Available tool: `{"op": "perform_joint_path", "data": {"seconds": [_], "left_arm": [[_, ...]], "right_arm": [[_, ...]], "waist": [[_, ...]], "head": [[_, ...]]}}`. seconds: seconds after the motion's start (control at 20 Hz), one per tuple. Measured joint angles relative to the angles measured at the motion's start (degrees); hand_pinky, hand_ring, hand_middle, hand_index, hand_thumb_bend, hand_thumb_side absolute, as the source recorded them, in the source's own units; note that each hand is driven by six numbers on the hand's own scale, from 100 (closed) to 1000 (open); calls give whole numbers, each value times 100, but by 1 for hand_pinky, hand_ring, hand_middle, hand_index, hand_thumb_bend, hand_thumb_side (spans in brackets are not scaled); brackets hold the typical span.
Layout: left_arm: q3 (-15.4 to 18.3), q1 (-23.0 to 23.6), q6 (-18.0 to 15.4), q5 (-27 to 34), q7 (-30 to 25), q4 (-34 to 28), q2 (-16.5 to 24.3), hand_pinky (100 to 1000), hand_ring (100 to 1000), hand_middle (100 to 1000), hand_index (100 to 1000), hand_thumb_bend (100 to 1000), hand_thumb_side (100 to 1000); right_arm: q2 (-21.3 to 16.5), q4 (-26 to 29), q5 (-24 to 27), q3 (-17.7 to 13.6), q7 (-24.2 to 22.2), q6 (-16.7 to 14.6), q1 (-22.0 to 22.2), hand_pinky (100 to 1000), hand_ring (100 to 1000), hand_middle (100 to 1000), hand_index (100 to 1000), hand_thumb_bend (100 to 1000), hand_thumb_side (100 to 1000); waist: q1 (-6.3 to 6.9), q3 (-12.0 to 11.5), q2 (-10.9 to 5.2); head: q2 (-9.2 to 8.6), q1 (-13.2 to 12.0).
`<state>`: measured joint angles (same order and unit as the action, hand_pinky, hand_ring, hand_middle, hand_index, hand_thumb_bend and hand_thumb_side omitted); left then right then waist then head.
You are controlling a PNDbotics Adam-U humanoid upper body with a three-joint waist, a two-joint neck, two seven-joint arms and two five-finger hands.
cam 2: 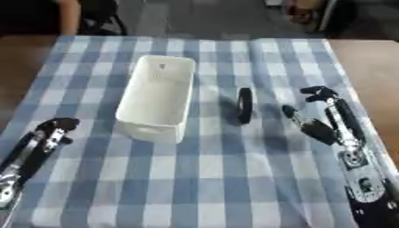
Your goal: Pick up objects on the table and place them in the box.
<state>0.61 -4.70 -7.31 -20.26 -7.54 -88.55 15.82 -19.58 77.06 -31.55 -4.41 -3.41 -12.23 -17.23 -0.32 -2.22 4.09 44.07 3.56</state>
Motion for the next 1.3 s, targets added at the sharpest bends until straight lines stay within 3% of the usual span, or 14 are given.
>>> {"op": "perform_joint_path", "data": {"seconds": [0.6,1.3], "left_arm": [[-19,0,-9,0,-11,1,0,681,792,802,806,1000,1000],[-21,0,-13,0,-33,3,0,681,792,802,806,1000,1000]], "right_arm": [[250,-532,-166,232,-140,-124,-463,927,733,767,792,607,701],[398,-938,-370,371,-205,-209,-711,929,732,769,788,606,701]], "waist": [[0,-3,-2],[1,-17,-4]], "head": [[0,9],[0,54]]}}
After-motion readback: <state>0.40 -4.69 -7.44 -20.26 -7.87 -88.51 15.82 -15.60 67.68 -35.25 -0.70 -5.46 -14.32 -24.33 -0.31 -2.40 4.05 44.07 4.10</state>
